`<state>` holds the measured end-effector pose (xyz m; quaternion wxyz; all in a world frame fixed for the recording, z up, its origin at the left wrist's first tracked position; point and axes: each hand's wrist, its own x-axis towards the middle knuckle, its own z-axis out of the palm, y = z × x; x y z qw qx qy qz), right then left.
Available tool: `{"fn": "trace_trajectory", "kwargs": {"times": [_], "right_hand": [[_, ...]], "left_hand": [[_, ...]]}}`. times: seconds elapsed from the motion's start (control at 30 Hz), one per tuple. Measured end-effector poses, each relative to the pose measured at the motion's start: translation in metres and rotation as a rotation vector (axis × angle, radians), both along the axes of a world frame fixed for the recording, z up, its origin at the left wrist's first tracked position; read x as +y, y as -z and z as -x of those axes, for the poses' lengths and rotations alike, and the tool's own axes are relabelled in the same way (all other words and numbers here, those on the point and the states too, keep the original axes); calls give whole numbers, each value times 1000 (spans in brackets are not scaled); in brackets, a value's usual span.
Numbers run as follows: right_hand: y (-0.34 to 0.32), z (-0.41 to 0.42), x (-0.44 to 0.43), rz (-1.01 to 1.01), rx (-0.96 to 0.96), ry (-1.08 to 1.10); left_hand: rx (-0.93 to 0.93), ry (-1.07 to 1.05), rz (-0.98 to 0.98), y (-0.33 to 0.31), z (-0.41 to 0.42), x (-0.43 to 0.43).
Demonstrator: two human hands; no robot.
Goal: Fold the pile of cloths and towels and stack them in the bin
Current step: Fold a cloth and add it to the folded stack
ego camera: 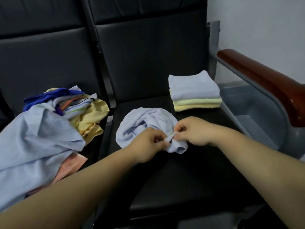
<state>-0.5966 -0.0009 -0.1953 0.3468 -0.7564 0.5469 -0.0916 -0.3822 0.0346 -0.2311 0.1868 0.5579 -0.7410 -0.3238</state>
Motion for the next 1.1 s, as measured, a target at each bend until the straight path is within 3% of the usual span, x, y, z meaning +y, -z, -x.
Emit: {"fn": "trace_trajectory", "kwargs": {"times": [0.07,0.17,0.37,0.5,0.6,0.67,0.77,0.83,0.9,1.0,1.1], "right_hand": [[-6,0,0,-4,-181,87],[-12,-9,2,-19,-444,209],[-23,-42,7,87,-603,252],[-25,-43,8,11,-619,28],[-26,-36,5,-117,-432,-128],[-24,-34,1,-153,-342,-83],[-25,-34,0,-173,-417,9],[-25,-36,-1,-192,-480,37],[-27,-37,-2,-220,-517,52],[-28,-38,-2,-248,-520,63],[-27,-40,-1,-241,-462,76]], "left_hand": [[245,-126,-87,-17,-3,-1],[438,-195,-190,-40,-16,-2],[794,-380,-210,-56,-29,-5],[697,-444,-121,-55,-40,-8],[621,-349,-68,-54,-47,-6],[585,-219,-53,-57,-51,-2],[266,50,-21,-56,-62,0],[84,96,27,-55,-62,0],[99,71,42,-58,-62,-1],[277,-26,-27,-66,-67,-1],[269,-178,59,-69,-74,-3]]}}
